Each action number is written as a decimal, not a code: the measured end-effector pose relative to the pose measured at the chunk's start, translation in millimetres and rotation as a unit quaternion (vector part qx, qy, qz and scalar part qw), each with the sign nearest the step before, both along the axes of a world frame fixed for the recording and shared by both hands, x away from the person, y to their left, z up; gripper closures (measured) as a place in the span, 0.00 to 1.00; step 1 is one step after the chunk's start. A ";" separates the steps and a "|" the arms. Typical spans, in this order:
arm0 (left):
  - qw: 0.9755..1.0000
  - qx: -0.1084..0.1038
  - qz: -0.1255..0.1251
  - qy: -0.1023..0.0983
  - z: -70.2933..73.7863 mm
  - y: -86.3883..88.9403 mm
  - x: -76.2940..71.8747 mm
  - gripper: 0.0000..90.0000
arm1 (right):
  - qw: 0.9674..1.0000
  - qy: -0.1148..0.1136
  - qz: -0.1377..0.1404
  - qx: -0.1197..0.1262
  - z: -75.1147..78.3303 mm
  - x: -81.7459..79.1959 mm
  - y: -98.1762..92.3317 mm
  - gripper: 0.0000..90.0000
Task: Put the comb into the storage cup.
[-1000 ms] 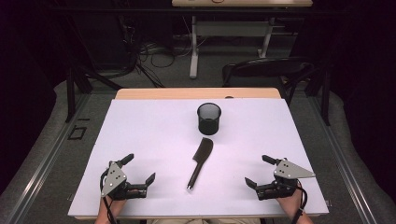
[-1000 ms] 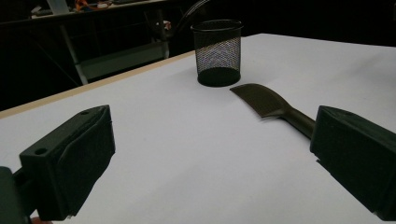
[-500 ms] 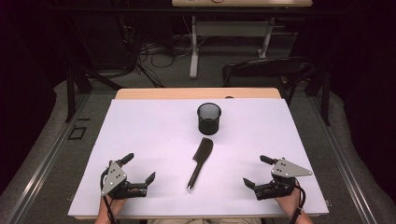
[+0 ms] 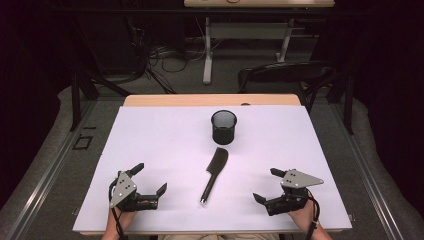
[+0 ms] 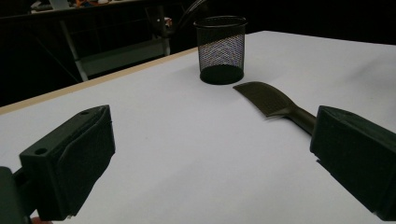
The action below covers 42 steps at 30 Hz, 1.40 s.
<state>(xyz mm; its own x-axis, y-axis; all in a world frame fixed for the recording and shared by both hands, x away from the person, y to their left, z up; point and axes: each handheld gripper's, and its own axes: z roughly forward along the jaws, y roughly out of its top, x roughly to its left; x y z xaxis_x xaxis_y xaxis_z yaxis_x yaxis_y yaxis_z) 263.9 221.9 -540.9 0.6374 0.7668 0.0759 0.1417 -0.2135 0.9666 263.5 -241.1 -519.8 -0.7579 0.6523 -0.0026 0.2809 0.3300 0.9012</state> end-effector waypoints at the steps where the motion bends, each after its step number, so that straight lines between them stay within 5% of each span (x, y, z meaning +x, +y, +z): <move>1: 1.000 0.001 -0.001 -0.001 0.2 0.1 -0.2 0.00 | 1.000 -0.001 0.004 -0.006 0.3 0.9 2.6 0.00; 42: 1.000 0.004 -0.003 0.001 -0.4 -3.7 2.0 0.00 | 0.997 0.014 0.071 -0.014 11.7 32.2 56.6 0.00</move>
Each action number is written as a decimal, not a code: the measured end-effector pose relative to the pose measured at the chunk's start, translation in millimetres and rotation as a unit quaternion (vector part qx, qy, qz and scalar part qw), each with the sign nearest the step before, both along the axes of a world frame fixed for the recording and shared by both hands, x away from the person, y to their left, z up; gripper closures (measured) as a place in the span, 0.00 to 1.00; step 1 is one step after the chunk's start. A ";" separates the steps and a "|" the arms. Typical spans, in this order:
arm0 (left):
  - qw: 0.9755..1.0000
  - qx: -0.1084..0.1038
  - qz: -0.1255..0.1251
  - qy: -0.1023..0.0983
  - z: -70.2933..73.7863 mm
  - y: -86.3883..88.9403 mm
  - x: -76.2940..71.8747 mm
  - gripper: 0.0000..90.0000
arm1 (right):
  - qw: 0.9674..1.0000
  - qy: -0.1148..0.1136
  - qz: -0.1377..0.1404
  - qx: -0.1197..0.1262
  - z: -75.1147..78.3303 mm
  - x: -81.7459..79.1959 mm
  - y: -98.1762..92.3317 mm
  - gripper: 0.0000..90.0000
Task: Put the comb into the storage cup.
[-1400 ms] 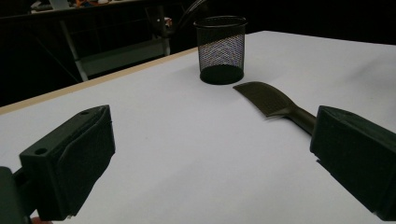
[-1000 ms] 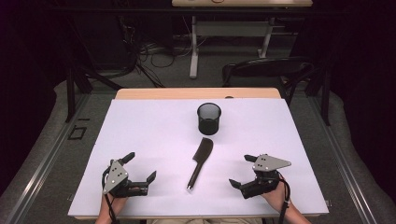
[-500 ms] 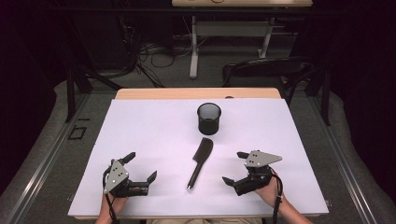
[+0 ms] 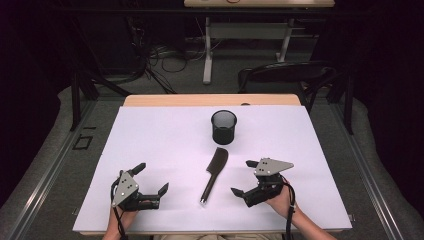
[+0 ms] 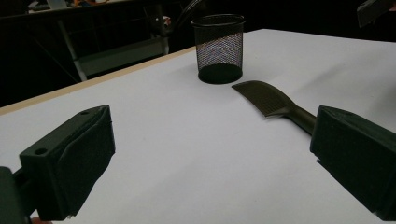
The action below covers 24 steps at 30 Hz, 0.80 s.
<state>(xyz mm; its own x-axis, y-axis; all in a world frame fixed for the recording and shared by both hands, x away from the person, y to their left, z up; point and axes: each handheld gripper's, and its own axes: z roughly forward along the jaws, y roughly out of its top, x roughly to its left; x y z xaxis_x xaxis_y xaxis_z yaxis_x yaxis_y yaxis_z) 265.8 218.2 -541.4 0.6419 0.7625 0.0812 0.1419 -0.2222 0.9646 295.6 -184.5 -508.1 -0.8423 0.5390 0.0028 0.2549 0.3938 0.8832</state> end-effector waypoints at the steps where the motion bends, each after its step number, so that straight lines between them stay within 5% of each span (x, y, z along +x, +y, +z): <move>1: 1.000 0.000 0.000 0.000 0.0 0.2 -0.1 0.00 | 1.000 -0.002 0.003 0.000 0.0 0.8 1.6 0.00; 24: 1.000 -0.001 0.004 -0.005 0.7 1.3 -0.3 0.00 | 0.999 0.007 0.033 -0.002 0.6 7.9 30.7 0.00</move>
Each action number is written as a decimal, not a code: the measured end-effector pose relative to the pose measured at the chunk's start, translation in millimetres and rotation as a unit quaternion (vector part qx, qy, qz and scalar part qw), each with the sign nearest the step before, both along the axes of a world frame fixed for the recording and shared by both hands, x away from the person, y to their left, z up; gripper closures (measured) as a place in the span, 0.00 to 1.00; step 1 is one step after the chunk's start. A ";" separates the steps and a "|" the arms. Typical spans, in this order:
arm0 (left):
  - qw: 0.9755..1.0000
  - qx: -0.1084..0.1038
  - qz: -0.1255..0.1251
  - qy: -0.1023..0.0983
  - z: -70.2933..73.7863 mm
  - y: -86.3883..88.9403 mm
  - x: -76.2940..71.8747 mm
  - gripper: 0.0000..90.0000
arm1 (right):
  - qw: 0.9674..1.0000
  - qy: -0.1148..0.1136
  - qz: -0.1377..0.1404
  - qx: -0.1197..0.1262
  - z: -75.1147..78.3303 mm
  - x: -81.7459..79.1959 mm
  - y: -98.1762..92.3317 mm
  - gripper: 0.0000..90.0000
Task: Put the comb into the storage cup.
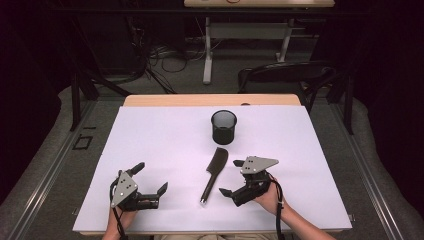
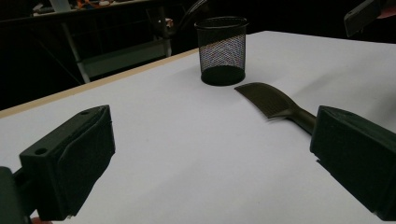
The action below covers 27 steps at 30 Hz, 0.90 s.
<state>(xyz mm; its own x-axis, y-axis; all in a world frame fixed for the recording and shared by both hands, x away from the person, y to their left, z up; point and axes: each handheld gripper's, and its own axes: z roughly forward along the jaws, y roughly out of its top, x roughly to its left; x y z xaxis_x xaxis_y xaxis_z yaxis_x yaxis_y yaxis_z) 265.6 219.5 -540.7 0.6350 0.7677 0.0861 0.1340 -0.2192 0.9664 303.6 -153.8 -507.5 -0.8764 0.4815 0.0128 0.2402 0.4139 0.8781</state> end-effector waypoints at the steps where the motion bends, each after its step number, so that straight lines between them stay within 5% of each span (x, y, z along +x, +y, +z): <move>1: 1.000 0.000 0.000 0.000 0.0 -0.1 0.0 0.00 | 1.000 0.000 0.000 0.000 -0.3 0.5 1.1 0.00; 15: 1.000 0.002 0.000 0.000 0.1 0.6 -0.1 0.00 | 1.000 0.005 0.008 -0.007 -1.2 4.2 10.5 0.08; 22: 1.000 0.002 0.000 -0.001 0.2 0.6 -0.1 0.00 | 1.000 0.003 0.014 -0.010 -1.1 3.6 17.7 0.18; 27: 1.000 0.002 0.000 0.000 0.1 0.7 -0.1 0.00 | 1.000 0.002 0.021 -0.015 -1.1 4.2 23.2 0.37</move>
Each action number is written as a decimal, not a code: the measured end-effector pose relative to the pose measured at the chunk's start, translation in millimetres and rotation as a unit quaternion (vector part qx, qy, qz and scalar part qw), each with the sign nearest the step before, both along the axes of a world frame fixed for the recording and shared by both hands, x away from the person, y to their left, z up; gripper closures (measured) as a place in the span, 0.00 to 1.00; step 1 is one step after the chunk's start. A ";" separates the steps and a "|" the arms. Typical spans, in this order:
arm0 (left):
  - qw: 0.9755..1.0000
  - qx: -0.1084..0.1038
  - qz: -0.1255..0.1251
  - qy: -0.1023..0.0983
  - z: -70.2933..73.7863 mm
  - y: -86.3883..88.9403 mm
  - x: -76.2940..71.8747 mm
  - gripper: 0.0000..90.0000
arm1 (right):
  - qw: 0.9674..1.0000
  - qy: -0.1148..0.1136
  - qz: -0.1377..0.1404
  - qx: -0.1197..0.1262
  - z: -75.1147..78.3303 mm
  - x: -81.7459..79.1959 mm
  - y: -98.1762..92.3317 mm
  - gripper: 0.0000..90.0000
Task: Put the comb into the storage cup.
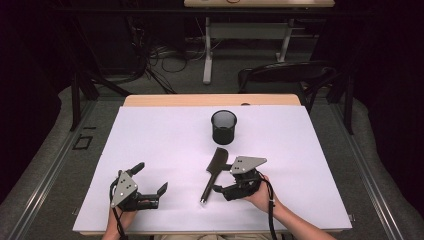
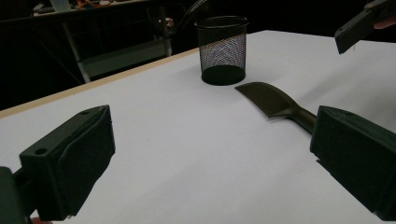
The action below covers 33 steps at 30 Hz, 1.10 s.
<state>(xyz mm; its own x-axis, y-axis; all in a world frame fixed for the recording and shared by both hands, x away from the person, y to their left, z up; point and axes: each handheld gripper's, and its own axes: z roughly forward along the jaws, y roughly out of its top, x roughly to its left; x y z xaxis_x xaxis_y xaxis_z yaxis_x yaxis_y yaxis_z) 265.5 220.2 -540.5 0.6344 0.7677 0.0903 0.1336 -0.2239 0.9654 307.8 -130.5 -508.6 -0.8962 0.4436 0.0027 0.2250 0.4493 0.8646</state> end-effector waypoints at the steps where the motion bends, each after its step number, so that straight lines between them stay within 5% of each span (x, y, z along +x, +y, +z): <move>1: 1.000 0.000 0.000 0.000 0.0 0.0 0.0 0.00 | 1.000 0.002 0.001 -0.001 -0.3 0.1 1.3 0.42; 2: 1.000 0.000 0.000 0.000 0.0 0.0 0.0 0.00 | 1.000 0.004 0.004 -0.004 -0.8 0.5 3.5 0.53; 13: 1.000 0.000 0.000 0.000 0.0 0.0 0.0 0.00 | 1.000 0.010 0.018 -0.016 -4.3 0.0 14.9 0.99; 33: 1.000 0.001 0.002 0.001 -0.1 0.3 0.4 0.00 | 0.996 0.024 0.050 -0.068 -21.5 -2.0 49.1 1.00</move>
